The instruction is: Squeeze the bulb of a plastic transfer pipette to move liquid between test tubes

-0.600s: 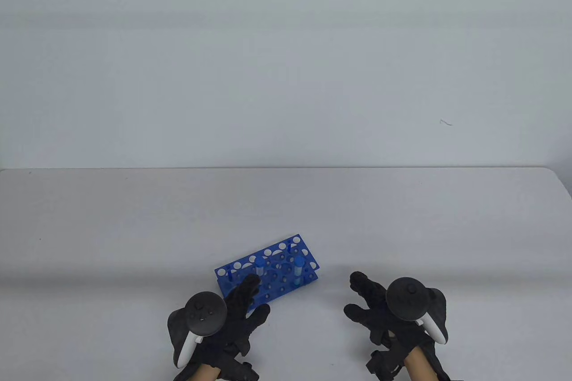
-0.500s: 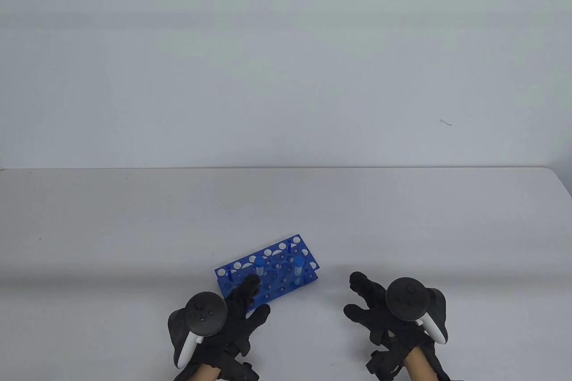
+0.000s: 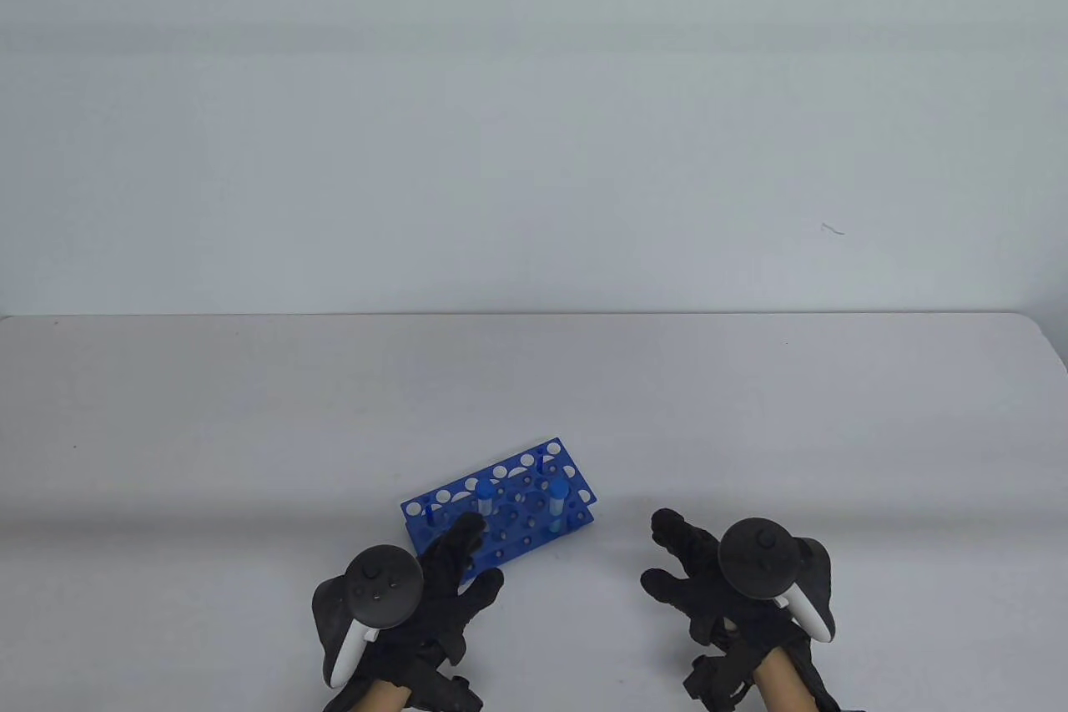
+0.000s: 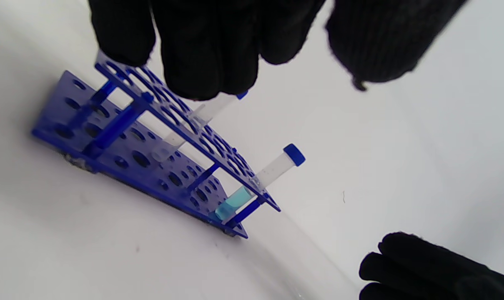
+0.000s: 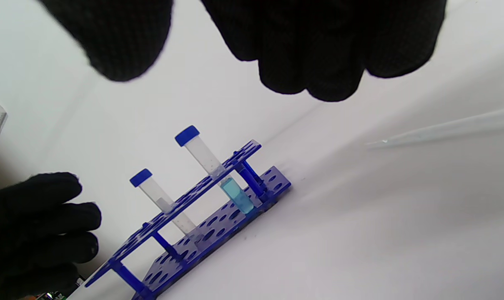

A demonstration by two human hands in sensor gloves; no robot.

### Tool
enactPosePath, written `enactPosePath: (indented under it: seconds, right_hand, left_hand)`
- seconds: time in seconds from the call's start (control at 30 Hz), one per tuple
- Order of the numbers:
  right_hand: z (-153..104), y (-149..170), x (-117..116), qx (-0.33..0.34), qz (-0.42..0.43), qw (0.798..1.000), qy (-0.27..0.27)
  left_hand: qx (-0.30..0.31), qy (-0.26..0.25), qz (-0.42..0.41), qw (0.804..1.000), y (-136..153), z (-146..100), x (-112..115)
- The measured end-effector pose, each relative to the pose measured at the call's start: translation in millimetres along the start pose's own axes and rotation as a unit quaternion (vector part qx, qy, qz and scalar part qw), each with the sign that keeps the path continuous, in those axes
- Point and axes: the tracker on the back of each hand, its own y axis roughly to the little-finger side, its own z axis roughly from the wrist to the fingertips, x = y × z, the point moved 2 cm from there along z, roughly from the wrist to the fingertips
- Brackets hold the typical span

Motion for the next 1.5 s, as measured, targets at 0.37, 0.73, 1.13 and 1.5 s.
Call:
enactPosePath:
  seconds: [0.37, 0.73, 1.13, 1.5]
  right_hand:
    - [0, -1, 0, 0.000, 0.000, 1.000, -0.001]
    - [0, 0, 0, 0.000, 0.004, 1.000, -0.002]
    - [1, 2, 3, -0.006, 0.005, 1.000, -0.001]
    - [2, 3, 1, -0.007, -0.003, 1.000, -0.006]
  left_hand:
    - [-0.005, -0.065, 0.174, 0.983, -4, -2, -17]
    - [-0.137, 0.081, 0.267, 0.950, 25, 44, -22]
    - [-0.169, 0.186, 0.295, 0.922, 39, 80, 4]
    - [-0.145, 0.118, 0.325, 0.927, 38, 80, 4]
